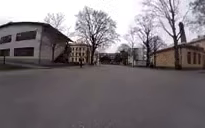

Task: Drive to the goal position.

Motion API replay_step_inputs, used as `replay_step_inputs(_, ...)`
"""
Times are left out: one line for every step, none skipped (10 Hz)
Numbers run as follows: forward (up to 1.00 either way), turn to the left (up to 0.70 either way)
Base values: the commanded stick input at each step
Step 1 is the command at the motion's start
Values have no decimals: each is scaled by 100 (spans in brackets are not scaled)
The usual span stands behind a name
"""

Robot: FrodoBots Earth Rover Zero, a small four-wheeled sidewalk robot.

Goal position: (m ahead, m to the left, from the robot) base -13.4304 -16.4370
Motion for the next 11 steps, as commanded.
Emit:
replay_step_inputs(0,-100)
replay_step_inputs(0,-100)
replay_step_inputs(0,-100)
replay_step_inputs(0,-100)
replay_step_inputs(0,-100)
replay_step_inputs(0,-100)
replay_step_inputs(0,-100)
replay_step_inputs(0,-100)
replay_step_inputs(0,-100)
replay_step_inputs(0,-100)
replay_step_inputs(0,-100)
